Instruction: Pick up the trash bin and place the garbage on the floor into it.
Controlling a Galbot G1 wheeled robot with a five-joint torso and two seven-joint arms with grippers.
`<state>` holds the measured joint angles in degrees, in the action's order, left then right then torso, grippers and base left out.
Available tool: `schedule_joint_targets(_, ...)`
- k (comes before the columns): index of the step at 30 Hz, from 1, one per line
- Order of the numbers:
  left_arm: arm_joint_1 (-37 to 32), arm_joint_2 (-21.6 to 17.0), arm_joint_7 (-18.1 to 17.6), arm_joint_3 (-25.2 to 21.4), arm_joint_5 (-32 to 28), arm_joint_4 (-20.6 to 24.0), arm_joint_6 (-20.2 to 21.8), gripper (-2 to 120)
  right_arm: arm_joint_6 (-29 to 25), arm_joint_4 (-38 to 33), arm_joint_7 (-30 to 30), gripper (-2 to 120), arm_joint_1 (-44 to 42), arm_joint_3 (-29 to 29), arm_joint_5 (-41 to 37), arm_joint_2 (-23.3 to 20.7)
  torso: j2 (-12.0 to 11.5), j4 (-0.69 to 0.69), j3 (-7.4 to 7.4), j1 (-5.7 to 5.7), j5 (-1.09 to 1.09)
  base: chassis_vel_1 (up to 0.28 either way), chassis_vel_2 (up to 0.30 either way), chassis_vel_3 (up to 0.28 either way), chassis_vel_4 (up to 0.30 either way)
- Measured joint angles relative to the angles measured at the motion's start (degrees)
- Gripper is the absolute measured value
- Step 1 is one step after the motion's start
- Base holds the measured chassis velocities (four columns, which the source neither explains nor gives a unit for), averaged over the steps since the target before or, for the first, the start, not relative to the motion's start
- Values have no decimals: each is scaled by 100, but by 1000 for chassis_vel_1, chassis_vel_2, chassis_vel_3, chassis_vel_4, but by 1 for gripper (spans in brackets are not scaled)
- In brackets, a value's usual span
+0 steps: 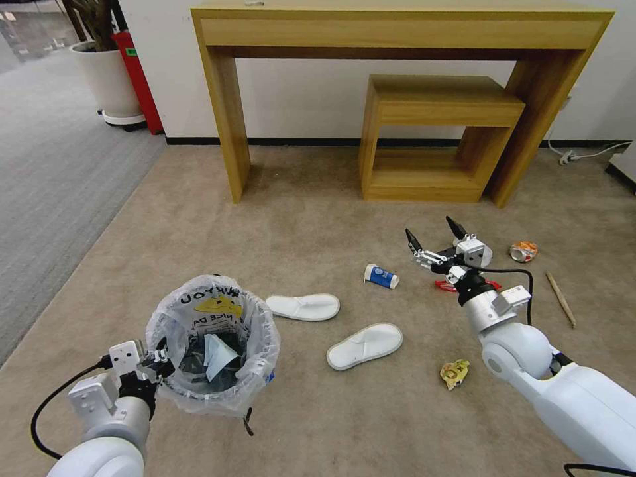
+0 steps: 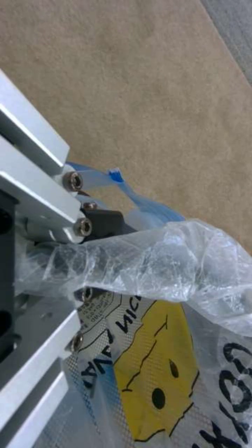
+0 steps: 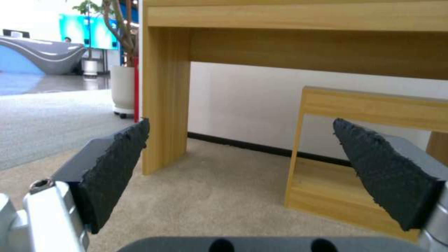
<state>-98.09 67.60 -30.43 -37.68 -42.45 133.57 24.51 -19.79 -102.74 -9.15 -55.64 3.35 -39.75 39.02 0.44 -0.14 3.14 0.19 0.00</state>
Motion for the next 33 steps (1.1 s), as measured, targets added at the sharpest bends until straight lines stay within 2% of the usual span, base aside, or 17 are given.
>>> schedule_joint_targets(10,-21,33,0,0,25,-2,-5,2,74,-153,-248,100,-37,-112,-411,59,0,0,0,0,0,-61,71,69,-72)
schedule_joint_targets(12,-28,56,0,18,43,-23,-7,2,359,-362,-786,100,-54,-229,-906,86,0,1,0,0,0,-55,66,60,-61)
schedule_joint_targets(13,-28,56,0,18,43,-23,-7,2,359,-362,-786,100,-54,-229,-906,86,0,1,0,0,0,-45,66,52,-62)
schedule_joint_targets(16,-24,79,0,31,65,-59,-13,2,700,-590,-1613,100,-63,-437,-1518,165,0,0,0,0,0,-19,34,34,-35)
schedule_joint_targets(17,-24,79,0,31,65,-59,-13,2,700,-590,-1613,100,-63,-437,-1518,165,0,0,0,0,0,0,0,0,0)
schedule_joint_targets(22,-28,156,8,77,148,-129,-38,2,1087,-732,-2671,100,-85,-795,-2201,439,0,0,0,-1,0,0,0,0,0)
schedule_joint_targets(30,-28,205,19,84,182,-203,-62,2,1228,-339,-3508,100,-19,-1286,-2242,966,0,1,-1,-2,0,0,0,0,0)
schedule_joint_targets(33,-31,224,22,90,210,-231,-73,2,1301,-230,-3651,100,-2,-1393,-2317,1106,0,1,0,-1,-1,0,0,0,0)
